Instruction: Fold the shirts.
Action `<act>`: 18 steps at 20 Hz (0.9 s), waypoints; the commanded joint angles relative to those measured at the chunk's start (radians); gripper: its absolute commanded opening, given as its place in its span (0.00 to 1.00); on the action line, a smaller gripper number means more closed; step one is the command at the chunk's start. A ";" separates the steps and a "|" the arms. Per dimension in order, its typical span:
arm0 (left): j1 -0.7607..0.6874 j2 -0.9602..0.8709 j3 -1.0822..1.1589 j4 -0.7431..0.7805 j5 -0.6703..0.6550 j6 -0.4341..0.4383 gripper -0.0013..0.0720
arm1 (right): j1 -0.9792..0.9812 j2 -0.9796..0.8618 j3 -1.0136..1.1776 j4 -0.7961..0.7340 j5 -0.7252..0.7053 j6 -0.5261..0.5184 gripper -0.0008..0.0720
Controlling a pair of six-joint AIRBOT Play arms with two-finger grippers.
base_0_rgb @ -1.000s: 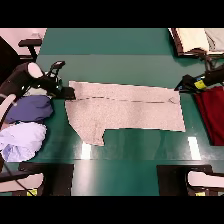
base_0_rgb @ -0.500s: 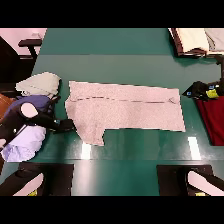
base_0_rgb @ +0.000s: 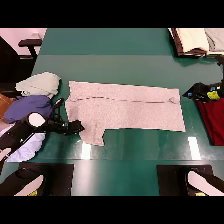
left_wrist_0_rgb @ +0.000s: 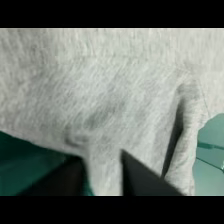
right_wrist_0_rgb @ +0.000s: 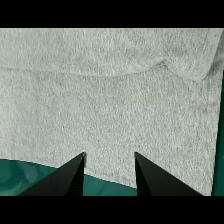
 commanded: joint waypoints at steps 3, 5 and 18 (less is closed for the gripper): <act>-0.012 0.005 0.026 -0.004 0.008 -0.010 0.05 | -0.003 0.002 -0.015 -0.105 0.084 -0.002 0.51; -0.012 0.018 0.070 0.024 -0.027 -0.008 0.05 | -0.054 0.015 -0.101 -0.140 0.107 0.003 0.51; -0.012 0.018 0.122 0.099 -0.061 -0.008 0.05 | -0.405 -0.006 -0.616 0.126 -0.169 -0.045 0.50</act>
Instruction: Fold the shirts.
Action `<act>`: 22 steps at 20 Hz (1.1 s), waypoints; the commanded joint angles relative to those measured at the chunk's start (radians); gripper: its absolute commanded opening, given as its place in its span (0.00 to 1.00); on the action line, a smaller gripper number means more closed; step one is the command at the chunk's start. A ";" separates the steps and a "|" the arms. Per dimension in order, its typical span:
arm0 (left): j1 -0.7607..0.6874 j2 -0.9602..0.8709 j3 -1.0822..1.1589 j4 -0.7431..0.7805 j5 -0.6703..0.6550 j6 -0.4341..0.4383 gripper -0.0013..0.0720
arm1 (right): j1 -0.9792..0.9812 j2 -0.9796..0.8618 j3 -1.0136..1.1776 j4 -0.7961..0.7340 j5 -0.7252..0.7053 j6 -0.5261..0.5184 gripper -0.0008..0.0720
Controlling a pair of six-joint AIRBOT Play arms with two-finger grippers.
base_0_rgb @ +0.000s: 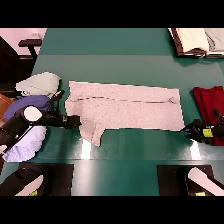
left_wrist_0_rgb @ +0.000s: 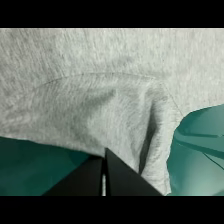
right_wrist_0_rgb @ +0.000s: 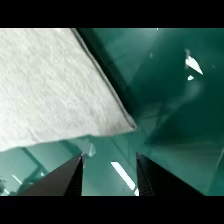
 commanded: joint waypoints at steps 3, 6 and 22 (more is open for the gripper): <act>0.000 -0.001 0.002 0.028 0.002 0.000 0.05 | 0.100 -0.077 0.021 0.069 -0.163 -0.013 0.40; 0.000 -0.001 0.002 0.081 -0.040 -0.005 0.05 | 0.175 -0.107 0.077 0.064 -0.181 -0.013 0.12; 0.000 0.266 0.171 0.224 -0.373 -0.123 0.05 | 0.286 0.301 0.156 -0.245 0.131 0.059 0.03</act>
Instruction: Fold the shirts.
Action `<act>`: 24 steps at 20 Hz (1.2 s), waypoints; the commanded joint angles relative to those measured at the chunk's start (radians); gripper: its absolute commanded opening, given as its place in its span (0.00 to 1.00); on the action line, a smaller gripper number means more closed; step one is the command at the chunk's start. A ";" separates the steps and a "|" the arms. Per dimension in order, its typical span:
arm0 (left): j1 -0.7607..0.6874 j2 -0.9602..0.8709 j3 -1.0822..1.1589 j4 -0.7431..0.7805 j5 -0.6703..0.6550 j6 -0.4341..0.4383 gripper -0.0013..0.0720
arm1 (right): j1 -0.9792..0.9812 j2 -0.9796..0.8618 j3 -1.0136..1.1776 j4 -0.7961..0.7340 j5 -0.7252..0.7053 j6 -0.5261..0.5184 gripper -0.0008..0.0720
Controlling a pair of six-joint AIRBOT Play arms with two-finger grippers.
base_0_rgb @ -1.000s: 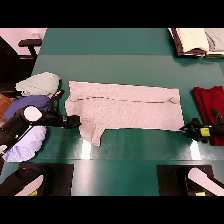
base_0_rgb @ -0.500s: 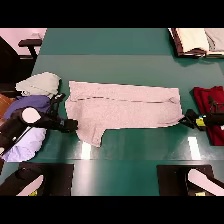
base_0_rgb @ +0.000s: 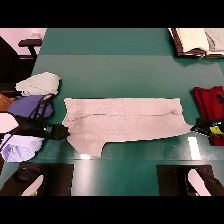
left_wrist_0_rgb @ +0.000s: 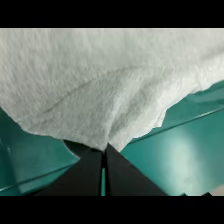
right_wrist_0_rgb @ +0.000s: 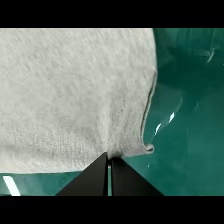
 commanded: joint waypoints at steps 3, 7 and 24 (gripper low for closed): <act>0.001 -0.123 0.149 0.151 0.135 0.013 0.05 | 0.165 -0.105 0.103 -0.024 -0.068 0.079 0.03; 0.001 -0.341 0.238 0.172 0.241 0.065 0.05 | 0.235 -0.335 0.310 -0.024 -0.087 0.107 0.03; 0.003 -0.601 0.523 0.183 0.333 0.063 0.70 | 0.080 -0.705 0.646 0.261 0.032 -0.090 0.69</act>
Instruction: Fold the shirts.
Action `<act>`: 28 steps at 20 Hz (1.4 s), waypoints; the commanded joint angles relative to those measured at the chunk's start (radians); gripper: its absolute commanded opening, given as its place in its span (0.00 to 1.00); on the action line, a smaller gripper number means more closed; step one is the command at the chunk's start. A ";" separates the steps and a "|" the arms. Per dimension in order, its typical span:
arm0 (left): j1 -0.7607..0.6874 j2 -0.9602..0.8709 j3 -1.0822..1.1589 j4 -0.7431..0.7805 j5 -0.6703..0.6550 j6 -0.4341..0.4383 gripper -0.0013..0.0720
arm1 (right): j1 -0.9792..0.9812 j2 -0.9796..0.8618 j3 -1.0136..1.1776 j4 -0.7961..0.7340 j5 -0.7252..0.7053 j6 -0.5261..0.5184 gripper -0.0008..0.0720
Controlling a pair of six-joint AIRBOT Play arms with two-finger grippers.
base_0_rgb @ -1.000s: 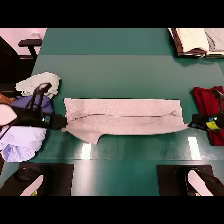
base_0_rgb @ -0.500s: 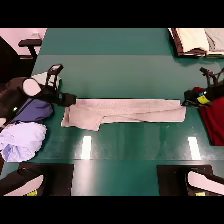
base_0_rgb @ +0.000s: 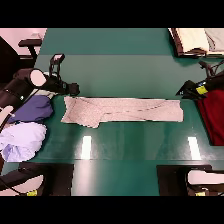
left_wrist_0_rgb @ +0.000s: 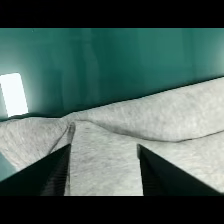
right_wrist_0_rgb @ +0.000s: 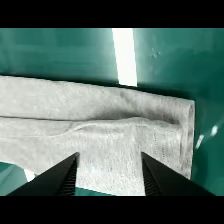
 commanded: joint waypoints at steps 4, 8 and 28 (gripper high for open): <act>0.000 -0.006 0.099 -0.087 -0.092 0.003 0.30 | -0.212 -0.013 -0.112 0.086 0.077 -0.101 0.83; -0.003 -0.008 0.096 -0.176 -0.064 0.025 0.06 | -0.281 -0.015 -0.290 0.091 -0.003 -0.163 0.83; -0.382 -0.492 0.330 -0.383 0.070 0.032 0.05 | 0.109 0.248 0.023 0.219 -0.017 -0.078 0.03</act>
